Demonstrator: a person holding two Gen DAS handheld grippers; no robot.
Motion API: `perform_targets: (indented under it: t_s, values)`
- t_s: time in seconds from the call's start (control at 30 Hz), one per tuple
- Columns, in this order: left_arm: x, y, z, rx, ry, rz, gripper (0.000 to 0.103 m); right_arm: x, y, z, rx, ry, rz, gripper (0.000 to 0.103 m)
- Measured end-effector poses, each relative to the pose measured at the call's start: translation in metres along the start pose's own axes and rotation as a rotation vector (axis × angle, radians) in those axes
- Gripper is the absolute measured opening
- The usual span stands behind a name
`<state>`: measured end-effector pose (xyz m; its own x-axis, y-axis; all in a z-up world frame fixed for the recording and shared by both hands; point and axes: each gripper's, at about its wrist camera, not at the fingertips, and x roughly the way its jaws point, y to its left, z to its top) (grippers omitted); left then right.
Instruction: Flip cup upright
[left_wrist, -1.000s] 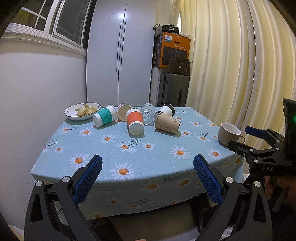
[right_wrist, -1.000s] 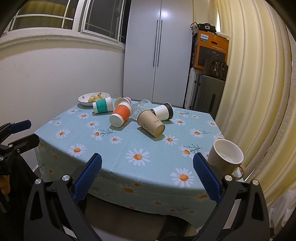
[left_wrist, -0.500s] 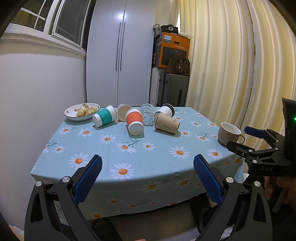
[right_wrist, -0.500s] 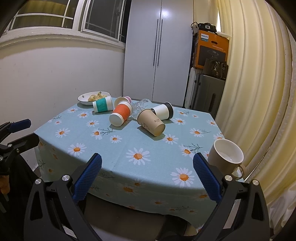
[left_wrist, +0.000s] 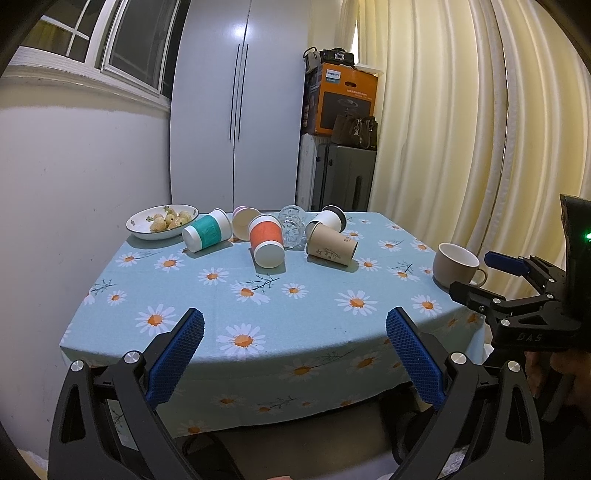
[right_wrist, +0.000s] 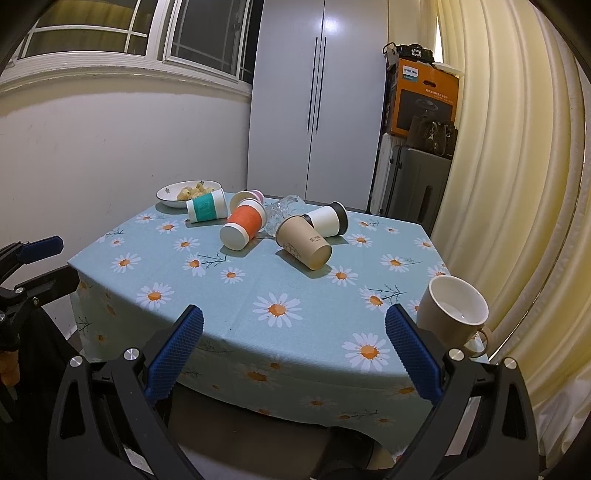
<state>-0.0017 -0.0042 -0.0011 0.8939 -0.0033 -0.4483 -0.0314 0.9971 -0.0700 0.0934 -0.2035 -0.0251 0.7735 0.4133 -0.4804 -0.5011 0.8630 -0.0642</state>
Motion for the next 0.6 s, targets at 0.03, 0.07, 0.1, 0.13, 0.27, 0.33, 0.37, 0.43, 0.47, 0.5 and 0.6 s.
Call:
perform_targets:
  t_s: [0.03, 0.07, 0.1, 0.13, 0.27, 0.33, 0.37, 0.43, 0.47, 0.5, 0.6]
  values:
    - [0.000, 0.000, 0.000, 0.000, 0.000, -0.001, 0.096, 0.000, 0.000, 0.000, 0.000, 0.002, 0.001, 0.098]
    - [0.000, -0.001, 0.000, 0.000, 0.001, -0.001, 0.096, 0.000, 0.000, 0.000, 0.001, 0.003, 0.001, 0.098]
    - [0.000, -0.001, 0.000, -0.002, 0.002, -0.003, 0.096, 0.000, 0.000, 0.000, 0.001, 0.005, 0.001, 0.098]
    - [0.001, -0.001, 0.000, -0.003, 0.004, -0.003, 0.096, 0.001, 0.001, 0.000, 0.002, 0.009, 0.001, 0.098]
    - [0.002, 0.000, 0.000, -0.015, 0.018, -0.010, 0.096, 0.005, 0.000, -0.001, 0.011, 0.025, 0.009, 0.098]
    - [0.003, 0.000, 0.000, -0.023, 0.027, -0.022, 0.096, 0.007, 0.000, 0.000, 0.018, 0.035, 0.018, 0.098]
    - [0.004, 0.000, 0.001, -0.025, 0.036, -0.028, 0.096, 0.008, 0.000, 0.001, 0.019, 0.040, 0.023, 0.098]
    - [0.008, 0.001, 0.002, -0.033, 0.054, -0.041, 0.096, 0.014, -0.001, 0.002, 0.025, 0.065, 0.044, 0.098]
    - [0.010, 0.002, 0.002, -0.039, 0.070, -0.052, 0.096, 0.018, -0.001, 0.003, 0.030, 0.085, 0.056, 0.098]
    - [0.013, 0.004, 0.003, -0.051, 0.094, -0.071, 0.096, 0.022, -0.001, 0.005, 0.032, 0.105, 0.075, 0.098]
    - [0.025, 0.014, 0.009, -0.113, 0.156, -0.142, 0.096, 0.036, -0.003, 0.012, 0.043, 0.158, 0.148, 0.098]
